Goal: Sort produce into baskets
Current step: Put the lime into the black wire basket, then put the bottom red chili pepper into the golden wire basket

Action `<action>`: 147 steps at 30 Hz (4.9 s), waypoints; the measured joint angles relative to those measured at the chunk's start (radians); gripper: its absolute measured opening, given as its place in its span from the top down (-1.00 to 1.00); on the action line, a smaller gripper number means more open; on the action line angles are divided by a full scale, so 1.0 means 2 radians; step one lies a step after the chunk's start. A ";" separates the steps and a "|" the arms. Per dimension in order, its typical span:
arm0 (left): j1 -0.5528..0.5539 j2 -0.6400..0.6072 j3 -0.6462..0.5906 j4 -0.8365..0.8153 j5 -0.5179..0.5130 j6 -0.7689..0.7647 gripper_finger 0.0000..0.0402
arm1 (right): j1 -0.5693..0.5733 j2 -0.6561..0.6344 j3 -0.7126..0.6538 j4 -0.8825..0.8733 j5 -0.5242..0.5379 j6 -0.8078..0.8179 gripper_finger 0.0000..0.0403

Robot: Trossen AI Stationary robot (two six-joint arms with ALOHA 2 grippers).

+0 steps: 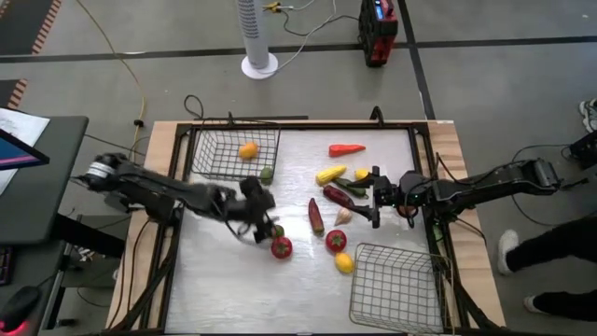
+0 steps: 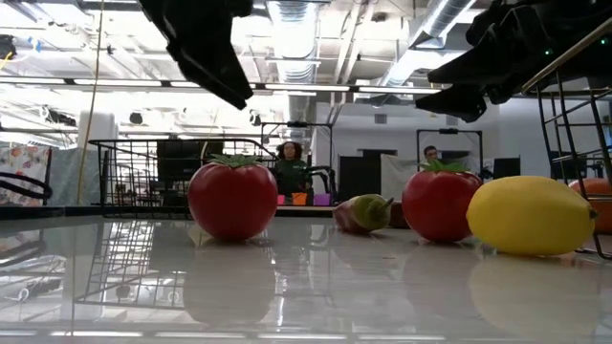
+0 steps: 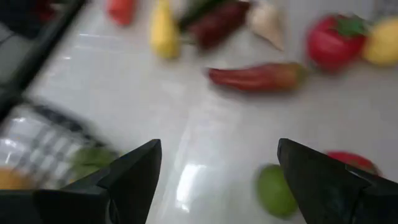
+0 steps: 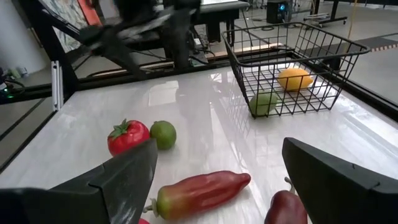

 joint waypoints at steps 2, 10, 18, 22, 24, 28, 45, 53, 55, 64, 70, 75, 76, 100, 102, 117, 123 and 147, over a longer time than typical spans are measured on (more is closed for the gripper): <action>-0.023 0.034 0.019 0.001 0.001 -0.011 -0.56 | 0.000 0.000 0.000 0.001 0.000 0.000 -0.85; -0.048 0.135 0.064 0.001 0.017 -0.070 -0.74 | 0.000 0.000 0.000 0.001 0.000 0.004 -0.85; -0.050 0.193 0.065 0.036 0.089 -0.077 -0.95 | 0.000 0.000 0.000 -0.003 0.000 0.001 -0.85; -0.054 0.198 0.065 0.041 0.079 -0.075 -0.98 | 0.000 0.000 0.000 -0.003 0.000 0.001 -0.85; -0.054 0.196 0.065 0.039 0.059 -0.075 -0.96 | 0.000 0.000 0.000 -0.003 0.000 0.000 -0.85; -0.054 0.186 0.065 0.008 0.023 -0.086 -0.94 | 0.000 0.000 0.000 -0.004 0.000 0.000 -0.85; -0.032 0.198 0.031 -0.005 0.047 -0.113 -0.77 | 0.001 0.000 0.000 -0.002 0.000 0.003 -0.85; -0.027 0.198 0.031 -0.006 0.047 -0.099 -0.16 | 0.001 0.000 0.000 -0.002 0.000 0.004 -0.85; -0.028 0.198 0.031 -0.006 0.051 -0.097 0.01 | 0.001 0.000 0.000 -0.002 0.000 0.004 -0.85; -0.027 0.122 0.037 -0.046 0.018 -0.090 0.09 | 0.001 0.000 0.000 -0.002 0.000 0.002 -0.85; -0.023 -0.002 0.044 -0.105 -0.166 -0.090 -0.01 | 0.001 0.000 0.000 0.003 0.000 0.001 -0.85; 0.025 -0.072 0.043 -0.189 -0.298 -0.105 -0.03 | 0.001 0.000 0.000 0.008 0.000 0.001 -0.85; 0.043 -0.080 0.043 -0.198 -0.301 -0.106 -0.03 | 0.001 0.000 0.000 0.009 0.000 0.000 -0.85; 0.103 -0.087 0.059 -0.197 -0.033 -0.029 -0.57 | 0.000 0.000 0.000 -0.006 0.000 0.000 -0.85; 0.065 -0.084 0.055 -0.164 -0.040 -0.032 -0.54 | 0.000 0.000 0.000 -0.007 0.000 0.003 -0.85; 0.027 0.197 0.203 -0.078 0.057 0.123 -0.30 | -0.001 0.037 0.068 -0.126 0.025 0.005 -0.85; 0.035 0.283 0.292 -0.116 0.071 0.214 -0.29 | 0.000 -0.017 0.086 -0.218 0.026 0.011 -0.85; 0.109 0.355 0.332 -0.083 0.258 0.429 -0.29 | 0.001 -0.098 0.020 -0.213 0.026 0.089 -0.85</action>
